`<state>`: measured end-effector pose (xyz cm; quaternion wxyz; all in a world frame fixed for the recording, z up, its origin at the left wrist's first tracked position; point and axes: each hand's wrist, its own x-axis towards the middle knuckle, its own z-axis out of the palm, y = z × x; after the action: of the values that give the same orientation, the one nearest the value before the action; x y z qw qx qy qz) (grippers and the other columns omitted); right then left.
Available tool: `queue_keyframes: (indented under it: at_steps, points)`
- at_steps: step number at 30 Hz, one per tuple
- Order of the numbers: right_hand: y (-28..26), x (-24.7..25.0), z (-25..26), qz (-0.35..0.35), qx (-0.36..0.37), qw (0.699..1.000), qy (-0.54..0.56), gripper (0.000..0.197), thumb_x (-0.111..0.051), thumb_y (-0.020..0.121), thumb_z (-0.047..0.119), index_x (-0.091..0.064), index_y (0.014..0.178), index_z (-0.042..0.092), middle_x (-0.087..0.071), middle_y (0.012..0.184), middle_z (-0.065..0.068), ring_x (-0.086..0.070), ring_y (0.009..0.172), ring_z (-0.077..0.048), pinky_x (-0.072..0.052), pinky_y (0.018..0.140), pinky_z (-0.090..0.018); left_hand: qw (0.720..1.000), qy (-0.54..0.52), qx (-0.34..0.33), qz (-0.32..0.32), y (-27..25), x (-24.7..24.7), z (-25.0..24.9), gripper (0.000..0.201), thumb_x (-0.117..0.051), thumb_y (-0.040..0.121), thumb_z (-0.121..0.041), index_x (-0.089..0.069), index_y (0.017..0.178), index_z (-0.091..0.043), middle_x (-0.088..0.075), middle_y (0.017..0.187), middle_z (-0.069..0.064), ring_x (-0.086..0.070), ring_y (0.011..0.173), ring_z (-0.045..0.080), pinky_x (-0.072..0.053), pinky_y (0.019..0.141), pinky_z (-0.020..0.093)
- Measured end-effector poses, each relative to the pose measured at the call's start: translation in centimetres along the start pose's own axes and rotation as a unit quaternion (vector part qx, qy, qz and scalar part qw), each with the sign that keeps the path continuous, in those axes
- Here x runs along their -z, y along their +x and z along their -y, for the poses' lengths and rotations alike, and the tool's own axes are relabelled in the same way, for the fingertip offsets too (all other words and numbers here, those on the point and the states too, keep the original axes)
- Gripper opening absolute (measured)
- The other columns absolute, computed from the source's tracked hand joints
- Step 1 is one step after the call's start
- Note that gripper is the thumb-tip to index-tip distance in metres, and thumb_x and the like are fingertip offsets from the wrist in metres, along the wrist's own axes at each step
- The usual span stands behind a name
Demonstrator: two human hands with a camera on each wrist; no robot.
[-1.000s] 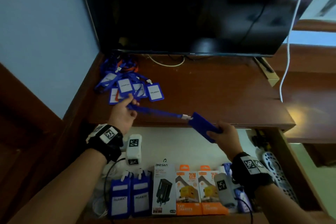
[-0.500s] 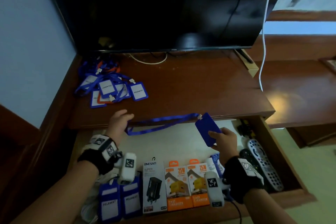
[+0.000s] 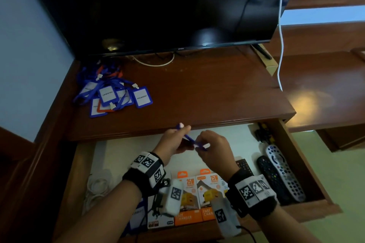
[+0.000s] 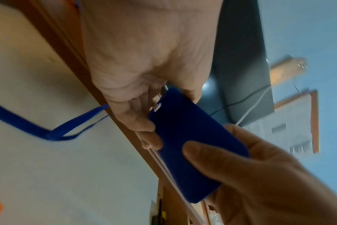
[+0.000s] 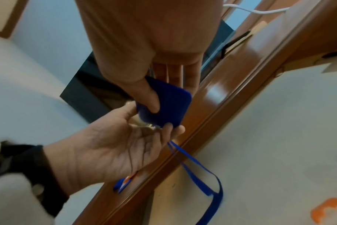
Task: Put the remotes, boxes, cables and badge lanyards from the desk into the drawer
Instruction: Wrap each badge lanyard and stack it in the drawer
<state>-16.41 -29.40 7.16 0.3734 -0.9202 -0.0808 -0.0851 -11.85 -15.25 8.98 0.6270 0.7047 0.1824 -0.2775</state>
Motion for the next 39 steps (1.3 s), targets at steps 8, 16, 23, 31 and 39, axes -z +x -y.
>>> queue_keyframes:
  at_steps: [8,16,23,31,39]
  points:
    - [1.8,2.7,-1.8,0.241,-0.011,0.958,0.154,0.032,-0.082,0.073,0.020,-0.065,0.099,0.015,-0.064,0.106,0.005,-0.059,0.098,-0.006,-0.049,0.078,-0.023,0.998,0.040,-0.038,-0.015,0.1,0.9,1.0,0.020,-0.053,0.096,-0.012,-0.062,0.111,-0.002,-0.064,0.098,0.016,-0.060,0.086,0.025,-0.050,0.082,0.036]
    - [2.6,1.1,-2.6,0.284,-0.088,0.913,0.279,0.049,-0.057,0.085,0.050,-0.052,0.130,0.031,-0.044,0.142,0.010,-0.042,0.128,-0.010,-0.034,0.105,-0.031,0.974,0.184,-0.086,0.098,-1.9,0.7,1.8,0.018,-0.062,0.091,-0.020,-0.064,0.108,-0.013,-0.070,0.103,0.013,-0.068,0.095,0.026,-0.054,0.088,0.041]
    - [1.3,-0.5,-1.9,0.252,-0.198,0.842,0.433,0.044,-0.057,0.086,0.047,-0.064,0.106,0.008,-0.068,0.098,-0.011,-0.065,0.088,-0.024,-0.052,0.081,-0.034,0.989,0.065,-0.129,0.013,-2.6,1.1,2.8,0.011,-0.059,0.092,-0.009,-0.065,0.099,-0.016,-0.068,0.087,0.004,-0.066,0.083,0.020,-0.053,0.073,0.032]
    - [1.1,-0.9,0.1,0.231,-0.196,0.855,0.421,0.017,-0.055,0.095,0.022,-0.061,0.098,0.006,-0.050,0.070,-0.008,-0.038,0.058,-0.014,-0.033,0.053,-0.020,0.949,-0.122,-0.191,-0.219,-1.9,1.1,1.5,0.005,-0.063,0.090,-0.012,-0.064,0.093,-0.016,-0.067,0.085,0.005,-0.061,0.075,0.016,-0.049,0.066,0.024]
    - [3.9,1.0,2.2,0.227,-0.161,0.891,0.359,0.014,-0.056,0.094,0.017,-0.062,0.088,0.007,-0.054,0.078,-0.015,-0.046,0.067,-0.023,-0.039,0.064,-0.027,0.984,-0.109,-0.108,-0.086,-1.0,6.1,-0.7,0.051,-0.077,0.077,-0.014,-0.049,0.119,-0.020,-0.060,0.112,0.004,-0.061,0.103,0.022,-0.051,0.092,0.039]
